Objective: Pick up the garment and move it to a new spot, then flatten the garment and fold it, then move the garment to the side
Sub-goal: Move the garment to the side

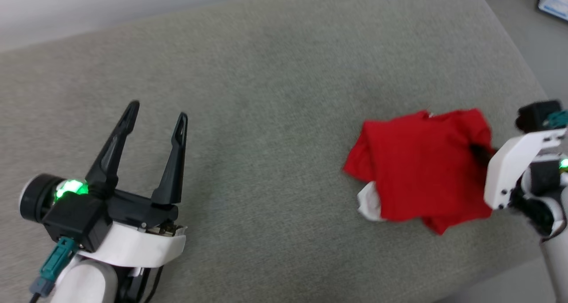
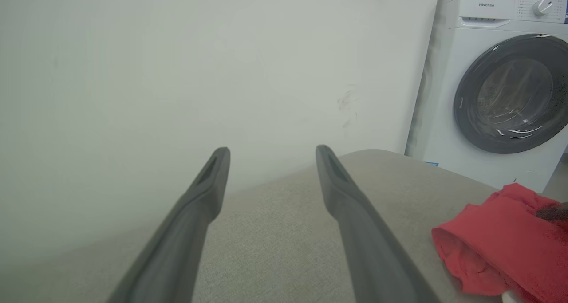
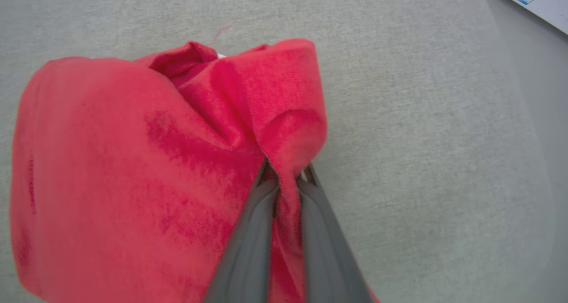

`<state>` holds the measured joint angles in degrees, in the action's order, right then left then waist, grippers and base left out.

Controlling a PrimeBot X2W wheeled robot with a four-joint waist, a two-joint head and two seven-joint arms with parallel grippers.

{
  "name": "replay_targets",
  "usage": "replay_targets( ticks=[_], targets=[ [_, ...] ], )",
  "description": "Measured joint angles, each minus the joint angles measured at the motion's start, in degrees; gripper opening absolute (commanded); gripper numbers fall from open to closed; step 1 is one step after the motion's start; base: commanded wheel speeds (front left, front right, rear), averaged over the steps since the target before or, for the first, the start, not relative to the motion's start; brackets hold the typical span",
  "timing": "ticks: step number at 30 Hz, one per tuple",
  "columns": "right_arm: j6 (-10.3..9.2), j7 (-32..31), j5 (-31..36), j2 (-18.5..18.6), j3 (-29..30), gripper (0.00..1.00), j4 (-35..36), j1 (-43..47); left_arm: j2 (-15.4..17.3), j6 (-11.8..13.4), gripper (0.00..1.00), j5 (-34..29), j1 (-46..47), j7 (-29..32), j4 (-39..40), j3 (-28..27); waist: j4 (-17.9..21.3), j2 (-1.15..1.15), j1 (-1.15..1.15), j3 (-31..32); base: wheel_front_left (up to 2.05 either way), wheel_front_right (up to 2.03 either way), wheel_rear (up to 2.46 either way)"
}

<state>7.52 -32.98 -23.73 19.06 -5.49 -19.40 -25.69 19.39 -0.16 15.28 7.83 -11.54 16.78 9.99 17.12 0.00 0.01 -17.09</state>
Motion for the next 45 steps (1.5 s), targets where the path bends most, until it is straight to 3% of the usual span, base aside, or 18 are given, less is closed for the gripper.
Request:
replay_targets(
  ticks=[10,22,23,24,25,34,45],
  targets=[
    [0.0,11.17,5.35,2.58,10.14,0.0,-11.32,-12.31,3.33,-2.98,1.0,-1.6,7.88,5.31,5.65,2.34,5.08,0.0,0.0,-11.73,0.0,0.0,0.0],
    [0.0,23.42,12.71,2.12,21.31,0.0,-18.79,-19.26,5.01,-3.9,1.0,-1.86,12.87,7.62,8.15,2.83,2.96,0.0,0.0,-21.02,0.0,0.0,0.0],
    [-0.01,24.37,13.58,2.0,21.76,0.09,-19.29,-19.61,5.04,-3.9,1.0,-1.83,12.98,7.61,8.1,2.83,2.66,0.0,0.0,-21.25,0.0,0.0,0.0],
    [-0.01,25.29,14.3,1.61,22.18,0.46,-19.76,-19.84,5.05,-3.9,1.0,-1.79,13.0,7.48,7.95,2.81,2.4,0.0,0.0,-21.37,0.0,0.0,0.0],
    [0.0,25.93,15.23,1.08,22.71,1.0,-20.43,-19.97,5.02,-3.9,1.0,-1.72,13.0,7.31,7.67,2.83,2.22,0.0,0.0,-21.32,0.0,0.0,0.0],
    [-0.01,34.17,21.86,-0.4,27.88,1.0,-19.6,-17.5,2.6,-2.63,1.0,-0.7,11.52,3.77,3.33,3.93,0.78,0.0,0.0,-16.51,0.0,0.0,0.0],
    [-0.01,36.97,21.36,-6.72,25.68,1.0,-1.41,-1.16,-0.93,0.81,1.0,2.05,3.72,-0.66,-3.41,2.92,-2.69,0.0,-0.01,-5.96,0.0,0.0,0.0]
  ],
)
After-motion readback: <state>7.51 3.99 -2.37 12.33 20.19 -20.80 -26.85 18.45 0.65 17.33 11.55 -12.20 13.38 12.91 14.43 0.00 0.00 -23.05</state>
